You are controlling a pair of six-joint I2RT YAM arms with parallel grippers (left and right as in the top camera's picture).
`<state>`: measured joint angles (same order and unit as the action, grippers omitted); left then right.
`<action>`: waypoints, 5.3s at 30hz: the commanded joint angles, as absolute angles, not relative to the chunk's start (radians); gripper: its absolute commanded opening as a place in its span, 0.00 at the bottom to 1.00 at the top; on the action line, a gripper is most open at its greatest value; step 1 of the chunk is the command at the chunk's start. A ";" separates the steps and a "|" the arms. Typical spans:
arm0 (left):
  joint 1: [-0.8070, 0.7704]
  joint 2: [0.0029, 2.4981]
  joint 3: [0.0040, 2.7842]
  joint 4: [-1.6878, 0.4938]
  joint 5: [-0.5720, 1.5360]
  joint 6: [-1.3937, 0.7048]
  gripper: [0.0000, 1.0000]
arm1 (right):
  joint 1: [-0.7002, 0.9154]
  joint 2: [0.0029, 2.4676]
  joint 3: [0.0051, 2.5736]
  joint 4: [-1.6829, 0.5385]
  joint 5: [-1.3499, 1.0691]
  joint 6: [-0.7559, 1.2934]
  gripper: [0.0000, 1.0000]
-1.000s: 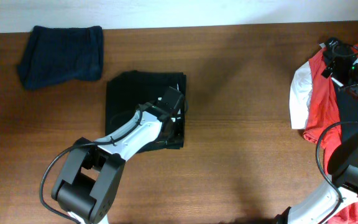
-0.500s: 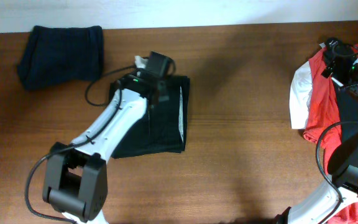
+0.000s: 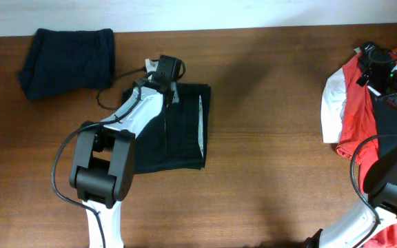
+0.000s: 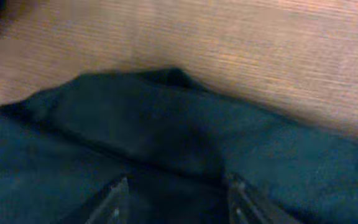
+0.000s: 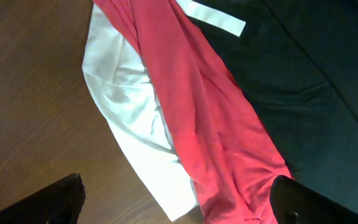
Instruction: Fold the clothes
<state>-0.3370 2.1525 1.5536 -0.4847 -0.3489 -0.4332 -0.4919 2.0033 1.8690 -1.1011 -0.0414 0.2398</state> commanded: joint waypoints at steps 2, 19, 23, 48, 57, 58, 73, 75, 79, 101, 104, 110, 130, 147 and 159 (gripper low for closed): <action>-0.328 2.057 1.787 -0.778 -0.360 -0.388 0.99 | -0.491 1.985 1.881 -1.103 -0.033 0.252 0.99; 0.218 1.997 1.416 -0.903 0.547 0.137 0.99 | -0.491 1.985 1.881 -1.103 -0.033 0.252 0.99; 0.201 1.998 1.284 -0.808 0.554 0.117 0.99 | -0.491 1.985 1.881 -1.103 -0.033 0.252 0.99; 0.120 2.001 1.573 -0.524 0.022 -0.221 0.00 | -0.491 1.985 1.881 -1.103 -0.033 0.252 0.99; 0.120 2.000 1.752 -0.448 0.022 -0.412 0.01 | -0.491 1.985 1.881 -1.103 -0.033 0.252 0.99; 0.121 2.000 1.769 -0.447 0.021 -0.411 0.00 | -0.491 1.985 1.881 -1.103 -0.033 0.252 0.99; 0.322 2.076 1.815 -0.393 -0.070 -0.274 0.02 | -0.491 1.985 1.881 -1.103 -0.033 0.252 0.99; 0.353 2.143 1.815 -0.329 -0.130 -0.270 0.08 | -0.491 1.985 1.881 -1.103 -0.033 0.252 0.99; 0.391 2.194 1.815 -0.200 -0.138 -0.176 0.10 | -0.491 1.985 1.881 -1.103 -0.033 0.252 0.99; 0.518 2.336 1.817 -0.315 0.248 -0.239 0.95 | -0.491 1.985 1.881 -1.103 -0.033 0.252 0.99; 0.538 2.344 1.817 -0.330 0.248 -0.241 0.95 | -0.491 1.985 1.881 -1.103 -0.033 0.252 0.99; 0.540 2.344 1.822 -0.311 0.253 -0.242 0.33 | -0.491 1.985 1.881 -1.103 -0.033 0.252 0.99; 0.331 2.163 1.862 -0.436 0.245 -0.253 0.01 | -0.491 1.985 1.881 -1.103 -0.033 0.252 0.99; 0.267 2.190 2.053 -0.187 0.006 0.205 0.01 | -0.491 1.985 1.881 -1.103 -0.033 0.252 0.99; 0.308 2.379 2.052 -0.071 -0.107 0.205 0.01 | -0.491 1.985 1.881 -1.103 -0.033 0.252 0.99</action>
<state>0.2790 2.3516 2.0216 -0.1104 -0.0742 0.1909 -0.4923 2.0033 1.8690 -1.1019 -0.0414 0.2405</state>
